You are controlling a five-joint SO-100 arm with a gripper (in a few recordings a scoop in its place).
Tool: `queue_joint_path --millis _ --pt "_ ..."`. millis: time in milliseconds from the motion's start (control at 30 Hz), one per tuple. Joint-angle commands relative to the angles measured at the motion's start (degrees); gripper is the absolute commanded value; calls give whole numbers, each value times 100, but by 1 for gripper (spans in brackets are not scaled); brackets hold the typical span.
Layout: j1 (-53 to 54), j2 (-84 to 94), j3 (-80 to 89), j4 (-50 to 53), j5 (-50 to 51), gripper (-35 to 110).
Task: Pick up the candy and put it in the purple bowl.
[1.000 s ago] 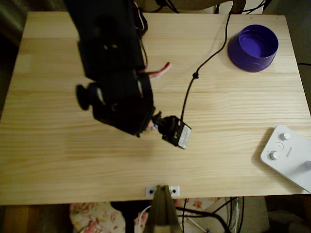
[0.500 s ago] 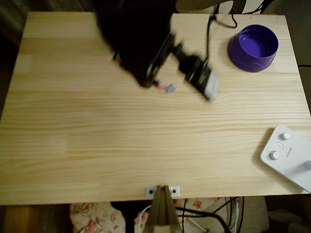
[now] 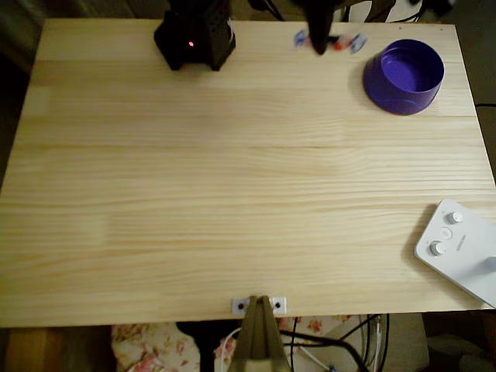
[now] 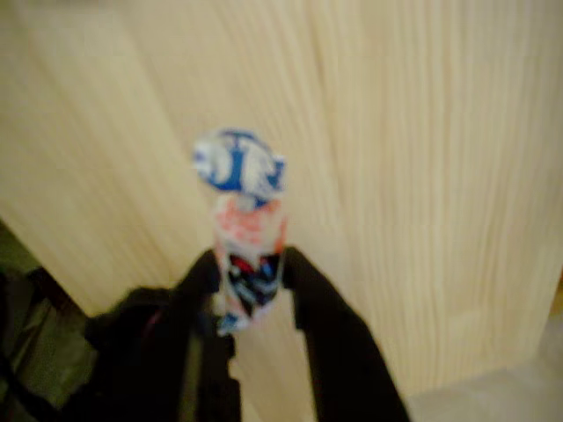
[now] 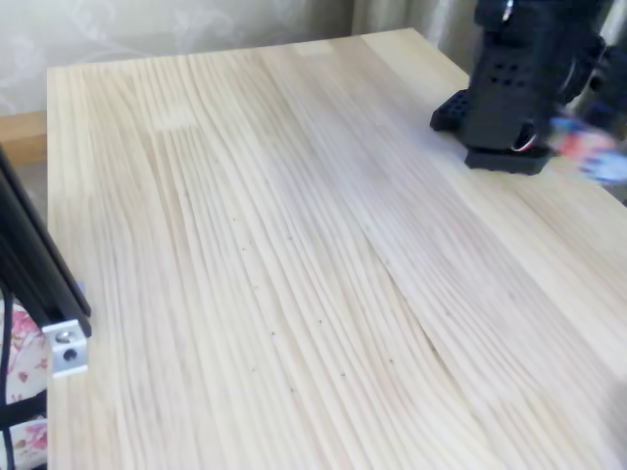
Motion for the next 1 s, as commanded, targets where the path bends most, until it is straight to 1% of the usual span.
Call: queue_joint_path --millis 0,133,367,500,767,967 --pt "-826 158 -536 -229 387 0" --pt "-1371 -272 -853 -554 712 0" --pt "-1898 -1248 -1714 -923 958 0" --pt "-1934 -1846 -2259 -1002 967 0" --pt "-1793 -2689 -2505 -1485 729 0" --pt "-1819 -3278 -3059 -1679 879 0"
